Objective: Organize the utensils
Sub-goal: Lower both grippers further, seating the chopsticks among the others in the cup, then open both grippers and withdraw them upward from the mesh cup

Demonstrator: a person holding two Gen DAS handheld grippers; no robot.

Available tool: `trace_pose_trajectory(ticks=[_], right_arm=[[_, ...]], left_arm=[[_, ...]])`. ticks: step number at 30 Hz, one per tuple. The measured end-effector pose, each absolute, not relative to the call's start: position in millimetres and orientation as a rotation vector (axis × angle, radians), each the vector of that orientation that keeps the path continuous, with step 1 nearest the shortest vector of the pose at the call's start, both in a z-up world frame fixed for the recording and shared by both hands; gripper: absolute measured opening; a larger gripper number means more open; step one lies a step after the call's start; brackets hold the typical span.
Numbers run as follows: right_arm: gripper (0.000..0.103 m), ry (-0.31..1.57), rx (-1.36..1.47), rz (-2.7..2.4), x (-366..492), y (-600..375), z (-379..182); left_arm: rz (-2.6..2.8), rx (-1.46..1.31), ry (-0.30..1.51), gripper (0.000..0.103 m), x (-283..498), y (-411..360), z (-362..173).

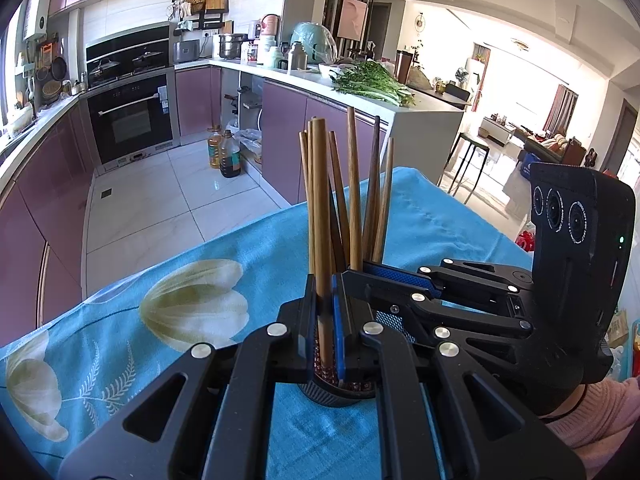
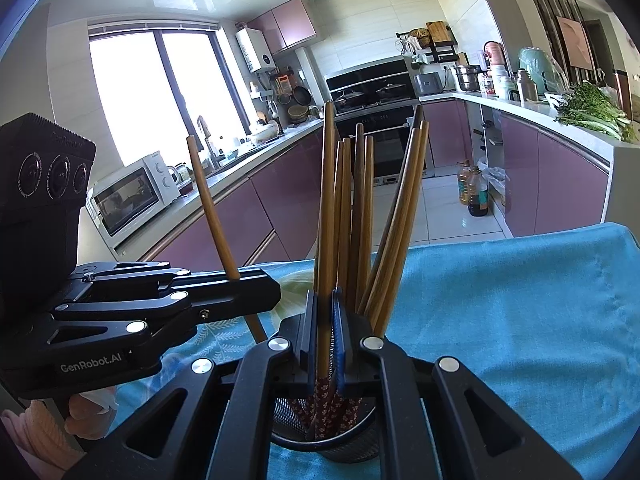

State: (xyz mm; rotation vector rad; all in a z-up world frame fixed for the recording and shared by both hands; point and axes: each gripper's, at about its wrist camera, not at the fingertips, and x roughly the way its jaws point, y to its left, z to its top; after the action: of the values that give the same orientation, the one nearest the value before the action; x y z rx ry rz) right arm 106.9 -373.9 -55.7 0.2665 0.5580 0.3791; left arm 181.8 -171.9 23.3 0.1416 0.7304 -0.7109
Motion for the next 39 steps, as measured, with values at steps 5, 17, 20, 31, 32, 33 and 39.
trace_pose_trajectory(ticks=[5,17,20,31,32,33,39], right_arm=[[0.008,0.561,0.268,0.372,109,-376,-57],[0.008,0.568,0.262,0.364,111,-372,-56],[0.008,0.568,0.261,0.361,111,-372,-55],[0.017,0.551,0.249,0.343,109,-373,-49],[0.019,0.547,0.244,0.34,108,-373,-47],[0.021,0.542,0.24,0.338,107,-373,-46],[0.034,0.515,0.233,0.336,100,-375,-39]], left_arm=[[-0.704,0.138,0.737,0.008,190,-171,18],[-0.694,0.124,0.759,0.008,208,-173,5],[-0.692,0.125,0.765,0.009,211,-174,1],[-0.68,0.1,0.787,0.014,215,-172,-8],[-0.68,0.097,0.785,0.018,215,-171,-8],[-0.676,0.096,0.78,0.021,214,-170,-8],[-0.648,0.071,0.737,0.045,205,-158,-3]])
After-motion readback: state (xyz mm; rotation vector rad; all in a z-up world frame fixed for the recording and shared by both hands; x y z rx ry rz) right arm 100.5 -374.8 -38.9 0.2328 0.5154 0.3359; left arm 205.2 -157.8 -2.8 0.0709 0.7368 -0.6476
